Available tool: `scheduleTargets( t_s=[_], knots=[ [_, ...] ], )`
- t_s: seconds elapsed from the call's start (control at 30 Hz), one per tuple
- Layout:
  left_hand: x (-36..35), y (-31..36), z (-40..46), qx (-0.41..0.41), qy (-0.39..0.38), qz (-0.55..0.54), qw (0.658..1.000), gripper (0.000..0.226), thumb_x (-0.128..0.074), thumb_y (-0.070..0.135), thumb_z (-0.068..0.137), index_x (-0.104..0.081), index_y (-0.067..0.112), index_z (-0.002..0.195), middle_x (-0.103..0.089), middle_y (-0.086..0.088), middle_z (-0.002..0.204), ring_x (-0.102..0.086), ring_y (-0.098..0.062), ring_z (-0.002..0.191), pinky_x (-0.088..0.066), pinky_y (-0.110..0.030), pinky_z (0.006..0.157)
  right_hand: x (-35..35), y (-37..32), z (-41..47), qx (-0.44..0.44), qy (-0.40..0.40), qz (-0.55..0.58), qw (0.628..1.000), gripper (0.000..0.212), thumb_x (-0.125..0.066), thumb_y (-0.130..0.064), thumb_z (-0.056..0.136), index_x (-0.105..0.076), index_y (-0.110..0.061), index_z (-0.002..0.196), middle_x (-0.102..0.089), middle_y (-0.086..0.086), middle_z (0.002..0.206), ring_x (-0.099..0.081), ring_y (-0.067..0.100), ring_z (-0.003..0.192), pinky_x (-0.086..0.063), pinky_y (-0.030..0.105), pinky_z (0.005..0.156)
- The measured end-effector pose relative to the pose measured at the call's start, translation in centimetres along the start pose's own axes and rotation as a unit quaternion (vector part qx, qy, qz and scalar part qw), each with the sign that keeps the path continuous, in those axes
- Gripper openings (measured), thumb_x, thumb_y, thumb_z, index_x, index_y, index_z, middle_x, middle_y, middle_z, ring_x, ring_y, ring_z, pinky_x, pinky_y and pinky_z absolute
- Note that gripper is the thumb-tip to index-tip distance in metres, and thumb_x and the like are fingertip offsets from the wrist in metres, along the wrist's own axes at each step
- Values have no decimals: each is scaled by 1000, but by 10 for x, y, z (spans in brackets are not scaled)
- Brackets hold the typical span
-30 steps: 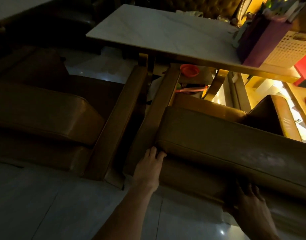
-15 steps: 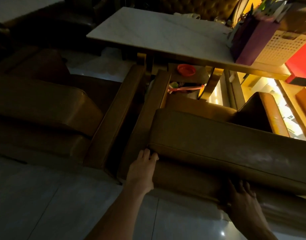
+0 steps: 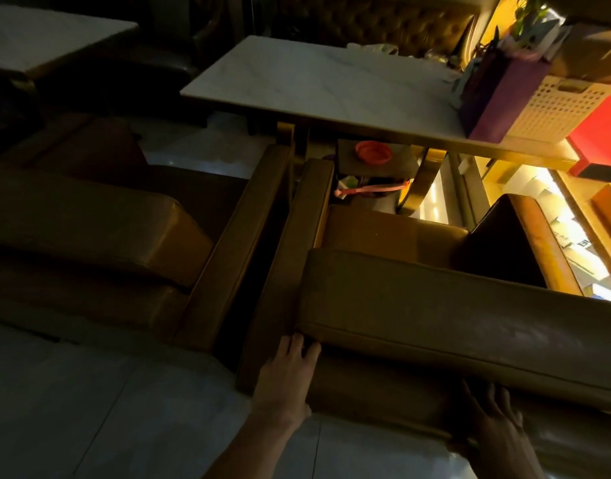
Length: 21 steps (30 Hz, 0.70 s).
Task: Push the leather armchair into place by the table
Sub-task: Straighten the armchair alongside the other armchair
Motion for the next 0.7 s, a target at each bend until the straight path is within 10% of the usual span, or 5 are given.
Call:
scheduleTargets(
  t_s=[0.7],
  knots=[
    [16, 1, 45, -9, 30, -8, 999, 101, -90, 33, 64, -27, 30, 143, -24, -2, 148, -26, -24, 135, -46, -41, 100, 14, 0, 38, 2, 11, 35, 999, 114, -71, -52, 80, 15, -26, 149, 12, 9, 162, 13, 38, 147, -14, 57, 118]
  ],
)
Point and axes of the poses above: each hand's wrist, its own z-axis towards the middle knuckle, its own x-axis out of the back of the hand, y = z × x, the point moved 6 cm from there along z, towards the middle knuckle
